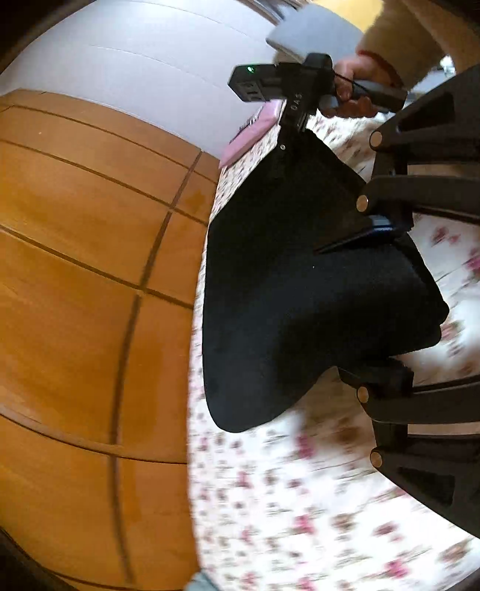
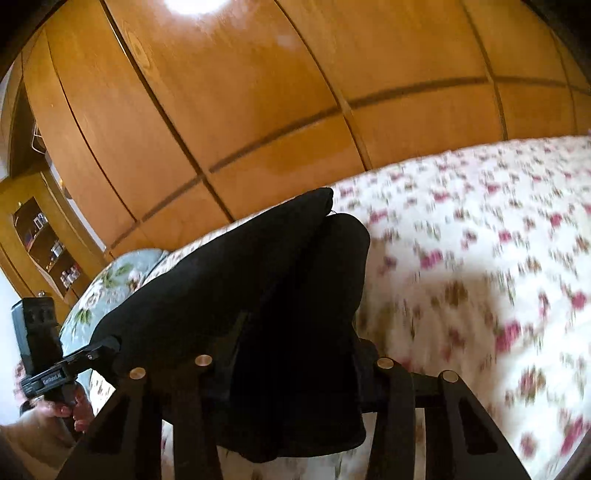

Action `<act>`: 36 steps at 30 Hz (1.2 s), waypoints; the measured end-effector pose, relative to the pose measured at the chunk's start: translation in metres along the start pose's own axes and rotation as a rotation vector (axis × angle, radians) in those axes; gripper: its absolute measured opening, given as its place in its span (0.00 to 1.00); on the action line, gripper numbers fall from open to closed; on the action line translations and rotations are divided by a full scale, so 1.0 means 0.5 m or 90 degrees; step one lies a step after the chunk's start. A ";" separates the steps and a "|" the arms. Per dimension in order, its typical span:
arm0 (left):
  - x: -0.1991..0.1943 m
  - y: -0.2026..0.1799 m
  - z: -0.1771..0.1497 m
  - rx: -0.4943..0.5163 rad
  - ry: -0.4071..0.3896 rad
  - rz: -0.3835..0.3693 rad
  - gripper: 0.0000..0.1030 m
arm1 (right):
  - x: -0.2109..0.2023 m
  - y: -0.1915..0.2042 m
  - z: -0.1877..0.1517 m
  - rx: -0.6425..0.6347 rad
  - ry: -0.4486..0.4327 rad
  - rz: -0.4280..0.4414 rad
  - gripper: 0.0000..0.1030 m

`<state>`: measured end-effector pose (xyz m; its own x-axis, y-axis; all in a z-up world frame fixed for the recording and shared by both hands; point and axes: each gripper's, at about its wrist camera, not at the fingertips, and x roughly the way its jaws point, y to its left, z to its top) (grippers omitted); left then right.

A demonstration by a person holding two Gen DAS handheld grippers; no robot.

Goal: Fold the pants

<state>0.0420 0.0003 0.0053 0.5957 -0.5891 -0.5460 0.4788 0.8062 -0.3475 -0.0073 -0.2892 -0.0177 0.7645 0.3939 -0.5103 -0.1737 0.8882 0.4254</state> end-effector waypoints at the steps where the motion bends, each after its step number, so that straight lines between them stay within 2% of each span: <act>1: 0.005 0.007 0.009 0.004 -0.005 0.006 0.48 | 0.011 0.003 0.012 -0.008 -0.009 -0.003 0.43; 4: 0.047 0.023 0.052 0.024 -0.022 0.025 0.48 | 0.053 0.002 0.059 -0.030 -0.034 -0.013 0.43; 9: 0.143 0.059 0.115 0.072 -0.031 0.092 0.48 | 0.151 -0.022 0.143 -0.041 -0.053 -0.033 0.43; 15: 0.244 0.137 0.159 0.036 -0.024 0.115 0.48 | 0.268 -0.051 0.215 -0.050 -0.066 -0.054 0.43; 20: 0.300 0.152 0.146 0.059 -0.008 0.135 0.48 | 0.338 -0.085 0.220 -0.039 -0.051 -0.087 0.44; 23: 0.316 0.169 0.137 0.045 0.000 0.127 0.51 | 0.364 -0.116 0.212 -0.005 -0.023 -0.108 0.49; 29: 0.322 0.181 0.125 0.021 0.020 0.123 0.59 | 0.379 -0.101 0.208 -0.036 -0.012 -0.159 0.54; 31: 0.323 0.187 0.122 0.009 0.023 0.121 0.64 | 0.379 -0.105 0.207 -0.032 -0.014 -0.169 0.59; 36: 0.320 0.182 0.118 0.015 0.022 0.142 0.69 | 0.375 -0.106 0.202 -0.025 -0.016 -0.181 0.68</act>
<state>0.2191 -0.0239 -0.0687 0.6664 -0.3939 -0.6330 0.3530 0.9145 -0.1975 0.2080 -0.2861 -0.0605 0.8010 0.1220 -0.5861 0.0263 0.9709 0.2381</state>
